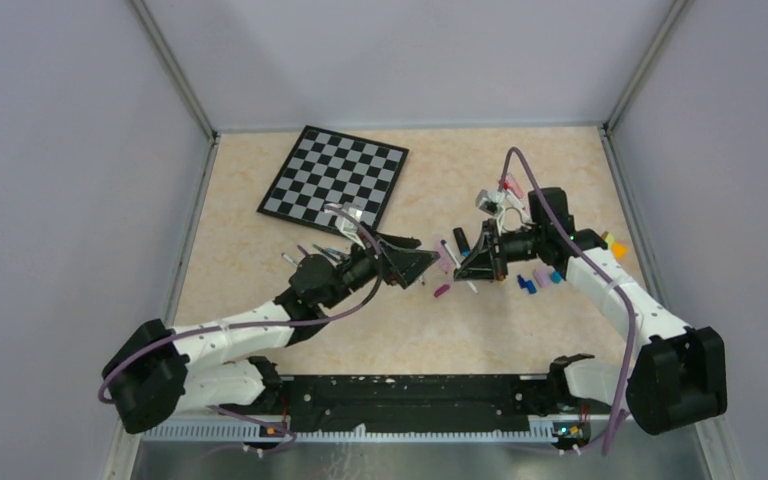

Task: Open the pen caps
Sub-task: Place the pen at the center of the board.

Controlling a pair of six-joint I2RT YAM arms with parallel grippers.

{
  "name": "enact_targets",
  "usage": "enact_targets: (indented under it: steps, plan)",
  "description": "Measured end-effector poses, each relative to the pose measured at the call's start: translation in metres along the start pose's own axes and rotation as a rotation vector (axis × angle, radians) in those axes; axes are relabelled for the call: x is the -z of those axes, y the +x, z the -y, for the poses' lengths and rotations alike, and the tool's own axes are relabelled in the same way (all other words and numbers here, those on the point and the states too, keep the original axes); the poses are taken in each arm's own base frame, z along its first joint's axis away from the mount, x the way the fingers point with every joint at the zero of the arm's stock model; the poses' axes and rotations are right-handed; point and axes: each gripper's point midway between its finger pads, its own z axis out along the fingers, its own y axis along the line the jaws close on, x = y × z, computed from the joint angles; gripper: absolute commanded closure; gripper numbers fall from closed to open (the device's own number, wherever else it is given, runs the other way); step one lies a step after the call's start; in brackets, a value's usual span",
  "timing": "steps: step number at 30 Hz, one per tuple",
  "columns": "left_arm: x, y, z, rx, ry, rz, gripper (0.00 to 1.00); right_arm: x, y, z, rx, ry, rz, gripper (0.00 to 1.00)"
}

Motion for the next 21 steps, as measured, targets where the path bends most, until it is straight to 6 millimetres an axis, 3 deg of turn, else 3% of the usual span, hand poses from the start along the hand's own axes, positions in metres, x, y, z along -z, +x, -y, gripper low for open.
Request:
enact_targets:
  steps: [10,15,21]
  plan:
    - [0.069,-0.021,-0.035,-0.036,-0.166,0.133,0.01,0.049,-0.001,0.077,-0.027,0.398,0.034,1.0]
    - [0.093,-0.024,-0.045,-0.043,-0.228,0.152,0.01,0.058,0.01,0.112,-0.077,0.535,-0.004,1.0]
    - [0.114,-0.01,-0.065,-0.041,-0.303,0.134,0.01,0.062,0.026,0.15,-0.19,0.631,-0.07,1.0]
